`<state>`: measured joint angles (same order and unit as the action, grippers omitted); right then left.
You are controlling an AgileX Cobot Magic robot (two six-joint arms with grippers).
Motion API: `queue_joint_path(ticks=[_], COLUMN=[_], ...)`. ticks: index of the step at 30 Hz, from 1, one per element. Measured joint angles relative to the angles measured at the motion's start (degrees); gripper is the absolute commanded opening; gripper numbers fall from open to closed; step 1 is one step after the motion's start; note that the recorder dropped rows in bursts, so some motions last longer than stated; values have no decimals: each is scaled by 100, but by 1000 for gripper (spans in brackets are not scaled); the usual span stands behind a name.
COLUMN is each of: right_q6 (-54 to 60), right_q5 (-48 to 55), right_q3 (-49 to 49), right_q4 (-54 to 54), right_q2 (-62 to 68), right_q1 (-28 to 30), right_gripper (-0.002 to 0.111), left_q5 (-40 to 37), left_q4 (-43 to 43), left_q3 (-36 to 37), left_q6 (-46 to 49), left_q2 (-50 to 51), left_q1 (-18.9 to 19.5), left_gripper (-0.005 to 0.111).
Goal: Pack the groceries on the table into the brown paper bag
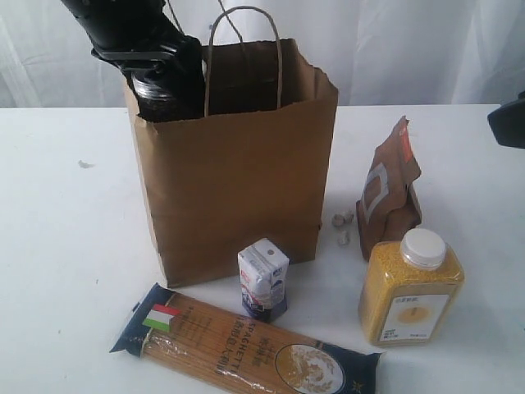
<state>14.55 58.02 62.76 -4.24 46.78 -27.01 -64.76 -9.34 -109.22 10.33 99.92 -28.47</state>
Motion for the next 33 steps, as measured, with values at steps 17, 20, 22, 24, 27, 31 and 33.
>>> queue_joint_path(ticks=[17, 20, 22, 24, 27, 31, 33], right_q6=[0, 0, 0, 0, 0, 0, 0], right_q5=[0, 0, 0, 0, 0, 0, 0], right_q3=[0, 0, 0, 0, 0, 0, 0], right_q4=[0, 0, 0, 0, 0, 0, 0], right_q2=[0, 0, 0, 0, 0, 0, 0], right_q1=[0, 0, 0, 0, 0, 0, 0], right_gripper=[30, 30, 30, 30, 30, 30, 30], left_q5=[0, 0, 0, 0, 0, 0, 0], left_q4=[-25, -15, -15, -15, -5, -5, -5], left_q3=[0, 0, 0, 0, 0, 0, 0], left_q6=[-105, -133, -170, -208, -231, -248, -255], left_q2=[-294, -451, -551, -621, -654, -663, -663], left_q1=[0, 0, 0, 0, 0, 0, 0], left_gripper=[93, 93, 92, 89, 84, 80, 80])
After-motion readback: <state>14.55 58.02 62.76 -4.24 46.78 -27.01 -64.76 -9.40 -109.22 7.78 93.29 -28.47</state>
